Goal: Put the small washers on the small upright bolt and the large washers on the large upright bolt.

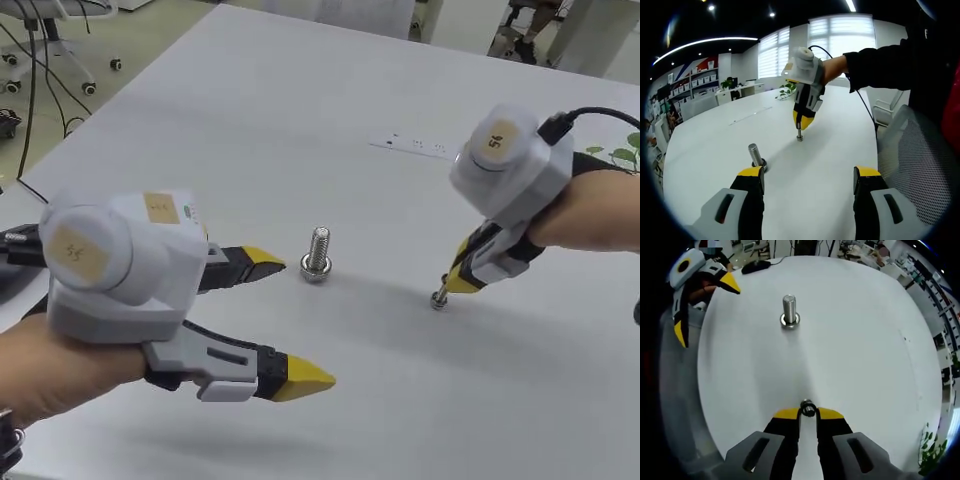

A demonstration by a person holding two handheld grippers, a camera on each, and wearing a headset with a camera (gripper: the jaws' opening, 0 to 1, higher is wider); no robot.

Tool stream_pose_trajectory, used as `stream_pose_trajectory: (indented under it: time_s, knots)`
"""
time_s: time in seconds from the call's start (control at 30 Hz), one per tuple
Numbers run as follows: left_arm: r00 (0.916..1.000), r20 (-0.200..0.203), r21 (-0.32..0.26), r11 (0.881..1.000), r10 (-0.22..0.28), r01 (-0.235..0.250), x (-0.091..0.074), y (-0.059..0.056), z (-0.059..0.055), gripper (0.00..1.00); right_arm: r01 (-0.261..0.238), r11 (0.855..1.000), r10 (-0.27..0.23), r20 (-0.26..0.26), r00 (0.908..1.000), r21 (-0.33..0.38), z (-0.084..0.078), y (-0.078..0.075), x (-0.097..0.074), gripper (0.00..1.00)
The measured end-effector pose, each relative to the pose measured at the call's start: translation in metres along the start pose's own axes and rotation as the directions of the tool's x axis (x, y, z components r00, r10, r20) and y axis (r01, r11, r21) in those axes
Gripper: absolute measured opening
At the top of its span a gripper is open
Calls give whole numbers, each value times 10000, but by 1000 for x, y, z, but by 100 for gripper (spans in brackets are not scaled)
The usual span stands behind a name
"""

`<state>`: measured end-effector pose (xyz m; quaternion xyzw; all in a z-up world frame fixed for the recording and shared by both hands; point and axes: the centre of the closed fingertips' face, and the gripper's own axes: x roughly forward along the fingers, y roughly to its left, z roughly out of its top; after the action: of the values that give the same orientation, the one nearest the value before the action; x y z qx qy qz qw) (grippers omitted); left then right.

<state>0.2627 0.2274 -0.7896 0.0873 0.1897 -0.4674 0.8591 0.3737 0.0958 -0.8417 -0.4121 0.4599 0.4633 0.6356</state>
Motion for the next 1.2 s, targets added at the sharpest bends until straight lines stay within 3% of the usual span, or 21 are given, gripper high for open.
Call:
stream_pose_trajectory:
  time_s: [0.4, 1.2]
  knots:
    - [10000, -4, -40, 10000, 33, -33, -1, 1, -1, 72, -246, 9996, 248, -173, 9995, 104, -3, 6, 19, 14]
    - [10000, -46, -35, 10000, -2, 1, 1, 1, -1, 72, -179, 9998, 180, -49, 9998, 110, -6, 8, 19, 18]
